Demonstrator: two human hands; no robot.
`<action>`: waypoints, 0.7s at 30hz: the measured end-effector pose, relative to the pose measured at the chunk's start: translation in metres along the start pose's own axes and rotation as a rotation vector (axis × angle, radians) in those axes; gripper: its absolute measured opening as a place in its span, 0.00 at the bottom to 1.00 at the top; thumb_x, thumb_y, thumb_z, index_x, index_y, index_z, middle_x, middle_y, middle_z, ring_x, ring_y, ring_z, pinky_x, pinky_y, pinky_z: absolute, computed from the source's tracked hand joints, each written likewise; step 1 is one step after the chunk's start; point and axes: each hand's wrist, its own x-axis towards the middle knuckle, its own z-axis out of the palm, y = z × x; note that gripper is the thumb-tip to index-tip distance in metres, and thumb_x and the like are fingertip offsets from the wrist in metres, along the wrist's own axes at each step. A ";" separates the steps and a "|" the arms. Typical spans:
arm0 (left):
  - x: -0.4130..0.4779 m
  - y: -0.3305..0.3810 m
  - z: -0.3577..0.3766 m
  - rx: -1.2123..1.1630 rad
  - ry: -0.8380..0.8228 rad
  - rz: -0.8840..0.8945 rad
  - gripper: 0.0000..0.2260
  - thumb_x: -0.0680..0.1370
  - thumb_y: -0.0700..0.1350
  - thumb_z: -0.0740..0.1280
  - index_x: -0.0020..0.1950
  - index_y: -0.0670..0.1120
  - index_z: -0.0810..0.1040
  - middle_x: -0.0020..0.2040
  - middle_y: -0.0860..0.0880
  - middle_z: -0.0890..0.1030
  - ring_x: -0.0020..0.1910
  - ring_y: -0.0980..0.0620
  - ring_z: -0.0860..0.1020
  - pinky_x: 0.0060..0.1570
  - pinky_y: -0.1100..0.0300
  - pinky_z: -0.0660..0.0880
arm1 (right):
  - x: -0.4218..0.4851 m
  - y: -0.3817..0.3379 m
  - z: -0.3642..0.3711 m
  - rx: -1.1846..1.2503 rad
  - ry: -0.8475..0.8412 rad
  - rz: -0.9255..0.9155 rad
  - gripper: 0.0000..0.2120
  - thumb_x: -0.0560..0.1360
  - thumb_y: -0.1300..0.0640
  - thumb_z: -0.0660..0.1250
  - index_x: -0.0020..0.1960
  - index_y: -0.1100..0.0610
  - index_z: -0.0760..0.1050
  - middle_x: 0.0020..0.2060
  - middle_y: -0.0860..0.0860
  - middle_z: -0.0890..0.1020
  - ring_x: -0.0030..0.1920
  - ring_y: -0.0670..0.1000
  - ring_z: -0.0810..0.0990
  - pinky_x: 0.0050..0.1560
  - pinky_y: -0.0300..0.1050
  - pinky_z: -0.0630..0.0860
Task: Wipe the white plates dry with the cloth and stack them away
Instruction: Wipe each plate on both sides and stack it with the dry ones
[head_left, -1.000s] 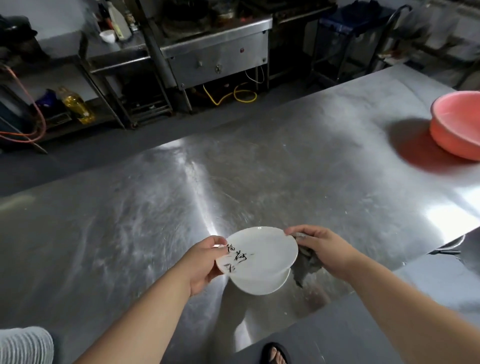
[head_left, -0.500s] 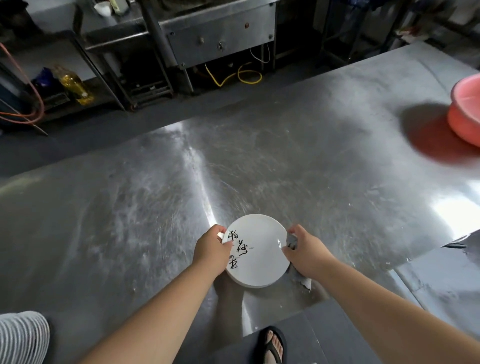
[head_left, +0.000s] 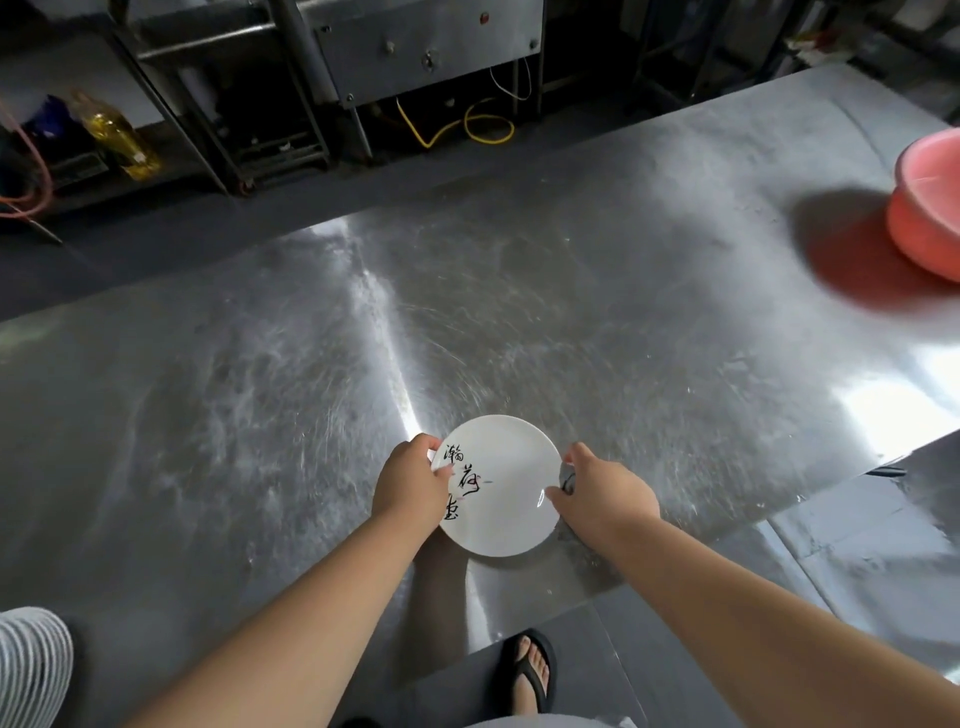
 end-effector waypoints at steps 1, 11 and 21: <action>0.000 -0.001 0.000 0.002 -0.005 0.004 0.09 0.80 0.47 0.72 0.58 0.51 0.77 0.51 0.51 0.75 0.47 0.50 0.77 0.45 0.57 0.75 | -0.001 0.000 -0.001 -0.038 0.007 0.002 0.20 0.78 0.37 0.65 0.64 0.47 0.69 0.42 0.45 0.79 0.41 0.53 0.80 0.37 0.46 0.78; -0.014 -0.016 -0.046 -0.041 0.051 0.040 0.14 0.79 0.53 0.72 0.63 0.54 0.76 0.54 0.54 0.75 0.49 0.51 0.76 0.48 0.58 0.71 | -0.023 -0.037 -0.039 -0.115 0.036 -0.030 0.17 0.75 0.34 0.65 0.53 0.46 0.74 0.33 0.42 0.82 0.34 0.44 0.81 0.37 0.41 0.74; -0.079 -0.153 -0.214 -0.081 0.342 -0.125 0.12 0.76 0.57 0.74 0.56 0.58 0.77 0.46 0.58 0.78 0.46 0.52 0.80 0.46 0.60 0.73 | -0.061 -0.250 -0.021 -0.216 0.010 -0.443 0.15 0.74 0.35 0.64 0.49 0.46 0.73 0.36 0.43 0.81 0.38 0.49 0.80 0.44 0.44 0.79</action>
